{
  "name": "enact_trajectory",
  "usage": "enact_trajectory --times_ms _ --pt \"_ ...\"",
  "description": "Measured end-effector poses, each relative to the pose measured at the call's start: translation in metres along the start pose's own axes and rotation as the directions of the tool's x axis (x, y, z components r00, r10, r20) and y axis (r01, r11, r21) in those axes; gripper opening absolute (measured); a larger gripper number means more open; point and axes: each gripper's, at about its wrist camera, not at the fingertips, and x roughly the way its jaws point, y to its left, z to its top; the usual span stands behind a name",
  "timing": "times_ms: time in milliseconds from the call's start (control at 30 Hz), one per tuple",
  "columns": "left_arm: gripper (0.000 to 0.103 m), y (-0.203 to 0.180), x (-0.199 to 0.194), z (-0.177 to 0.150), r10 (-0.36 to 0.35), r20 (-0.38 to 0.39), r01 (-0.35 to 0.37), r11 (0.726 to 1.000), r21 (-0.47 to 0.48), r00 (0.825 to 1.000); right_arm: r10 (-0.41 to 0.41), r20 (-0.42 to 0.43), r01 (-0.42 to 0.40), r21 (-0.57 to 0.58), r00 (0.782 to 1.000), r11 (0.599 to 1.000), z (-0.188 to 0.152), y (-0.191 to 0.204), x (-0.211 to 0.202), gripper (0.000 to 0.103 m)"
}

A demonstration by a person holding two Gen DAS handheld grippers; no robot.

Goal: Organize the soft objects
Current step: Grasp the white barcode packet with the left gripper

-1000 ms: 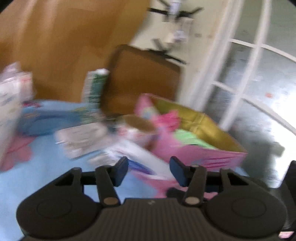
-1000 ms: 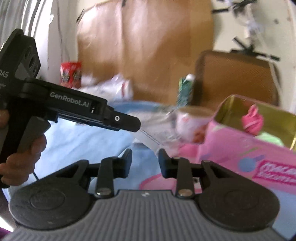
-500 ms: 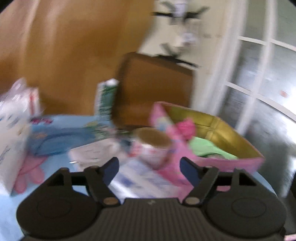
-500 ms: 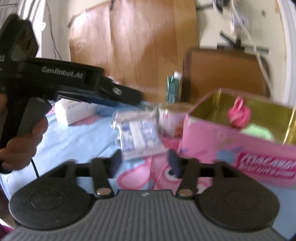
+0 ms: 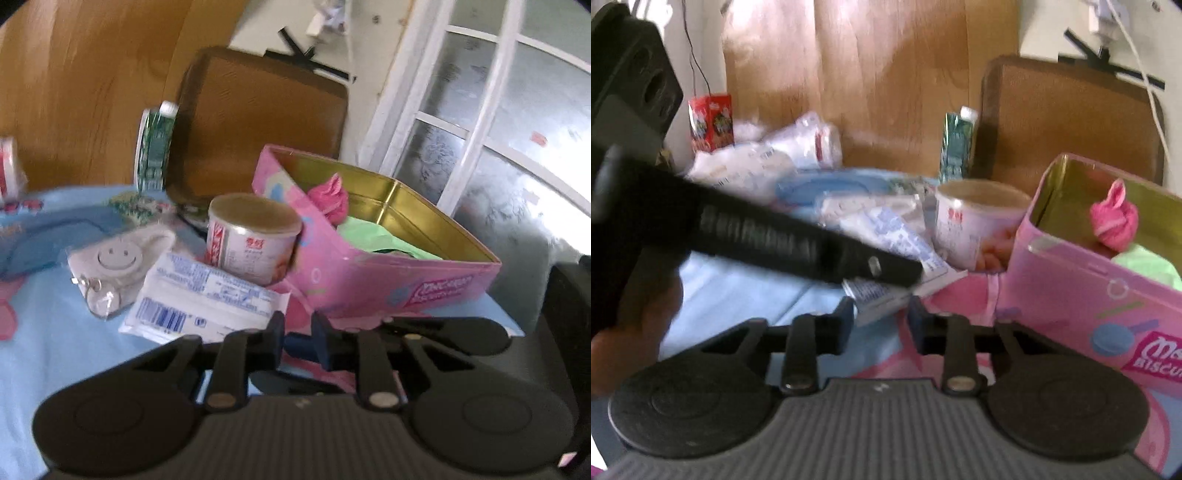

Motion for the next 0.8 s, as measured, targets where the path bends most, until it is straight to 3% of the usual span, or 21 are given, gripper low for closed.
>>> enact_trajectory --times_ms 67,100,133,200,233,300,400,433,533,633,800 --pt "0.024 0.0 -0.01 0.003 0.01 0.026 -0.01 1.0 -0.008 1.0 -0.005 0.001 0.005 -0.014 1.0 1.0 -0.002 0.002 -0.003 0.032" --pt "0.034 0.003 -0.014 0.005 0.026 0.043 -0.025 1.0 -0.015 0.999 -0.008 -0.01 0.008 -0.018 1.0 1.0 -0.003 0.001 -0.002 0.032" --pt "0.054 0.007 -0.019 0.009 0.061 0.066 -0.059 0.998 -0.031 0.996 -0.008 -0.021 0.008 -0.011 1.0 1.0 -0.004 -0.001 -0.002 0.033" --pt "0.073 0.02 -0.024 0.015 0.15 0.1 -0.142 0.987 -0.078 0.984 -0.001 -0.021 0.001 0.015 1.0 1.0 -0.003 -0.007 -0.004 0.044" --pt "0.08 0.028 -0.024 0.017 0.177 0.102 -0.167 0.981 -0.1 0.979 0.0 -0.021 0.001 0.03 1.0 1.0 -0.003 -0.011 -0.005 0.052" --pt "0.083 0.045 -0.018 0.019 0.182 0.07 -0.173 0.977 -0.124 0.981 0.002 -0.025 0.0 0.058 1.0 0.998 -0.002 -0.016 -0.002 0.058" --pt "0.08 0.056 -0.004 0.016 0.179 0.023 -0.174 0.976 -0.128 0.984 0.011 -0.041 -0.009 0.06 0.999 0.998 0.001 -0.017 0.003 0.066" --pt "0.07 0.055 0.0 0.014 0.165 0.011 -0.162 0.979 -0.121 0.986 0.004 -0.049 -0.002 0.048 0.999 0.999 0.003 -0.015 0.007 0.071" --pt "0.051 0.044 0.01 0.006 0.136 -0.003 -0.136 0.988 -0.079 0.991 -0.007 -0.072 0.008 0.022 0.997 1.0 0.008 -0.013 0.018 0.073" --pt "0.05 0.031 0.001 0.001 0.134 0.008 -0.133 0.989 -0.064 0.991 -0.034 -0.061 0.035 0.025 0.998 0.999 0.011 -0.011 0.022 0.064" --pt "0.05 0.013 -0.026 0.01 0.113 0.098 -0.107 0.992 -0.062 0.989 -0.058 0.02 0.057 0.047 0.998 0.997 0.01 -0.012 0.001 0.06"
